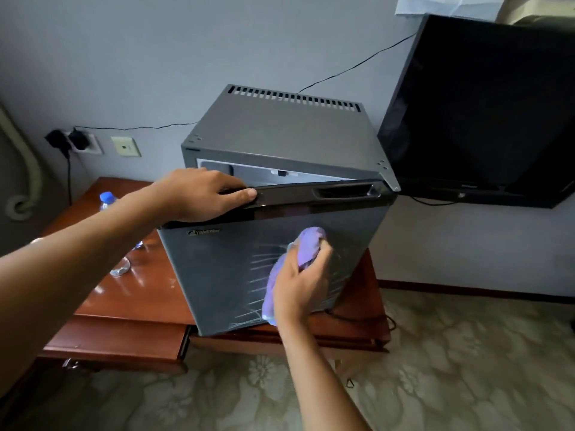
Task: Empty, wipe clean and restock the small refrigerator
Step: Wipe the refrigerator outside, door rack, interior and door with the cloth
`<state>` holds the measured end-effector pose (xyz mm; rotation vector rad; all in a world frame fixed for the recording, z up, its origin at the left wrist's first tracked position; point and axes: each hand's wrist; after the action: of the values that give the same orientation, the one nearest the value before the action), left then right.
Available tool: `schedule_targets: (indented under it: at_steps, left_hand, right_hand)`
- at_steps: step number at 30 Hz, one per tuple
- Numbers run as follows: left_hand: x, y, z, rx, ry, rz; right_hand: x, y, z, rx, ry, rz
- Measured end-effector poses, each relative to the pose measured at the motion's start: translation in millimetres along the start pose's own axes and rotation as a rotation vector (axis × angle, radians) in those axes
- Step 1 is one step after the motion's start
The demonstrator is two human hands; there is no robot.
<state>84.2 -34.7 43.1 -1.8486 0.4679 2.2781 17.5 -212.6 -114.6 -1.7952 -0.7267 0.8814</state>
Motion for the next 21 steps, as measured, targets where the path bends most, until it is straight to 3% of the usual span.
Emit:
schedule_targets:
  at_steps: [5, 9, 12, 16, 21]
  left_hand:
    - [-0.2, -2.3, -0.6, 0.016, 0.005, 0.013]
    - [-3.6, -2.3, -1.7, -0.023, -0.013, 0.029]
    - [-4.8, -0.3, -1.5, -0.020, -0.028, 0.036]
    - [-3.2, -1.1, 0.8, 0.007, -0.031, 0.042]
    - [-0.5, 1.3, 3.0, -0.005, -0.003, 0.031]
  right_hand:
    - [46.7, -5.4, 58.9, -0.468, -0.360, 0.368]
    - [12.7, 18.4, 14.6, -0.677, -0.304, 0.524]
    - [-42.3, 42.8, -52.3, -0.572, -0.129, 0.607]
    - [-90.0, 58.5, -118.7, -0.338, 0.047, 0.428]
    - [-38.1, 35.4, -73.5, -0.229, 0.084, 0.232]
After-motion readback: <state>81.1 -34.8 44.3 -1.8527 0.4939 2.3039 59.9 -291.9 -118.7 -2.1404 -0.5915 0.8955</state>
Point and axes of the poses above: each hand's wrist, its own z-axis away from the middle knuckle, its own x-axis out of the palm, y = z × x, and after that the axes turned 11 degrees about -y, right-handed
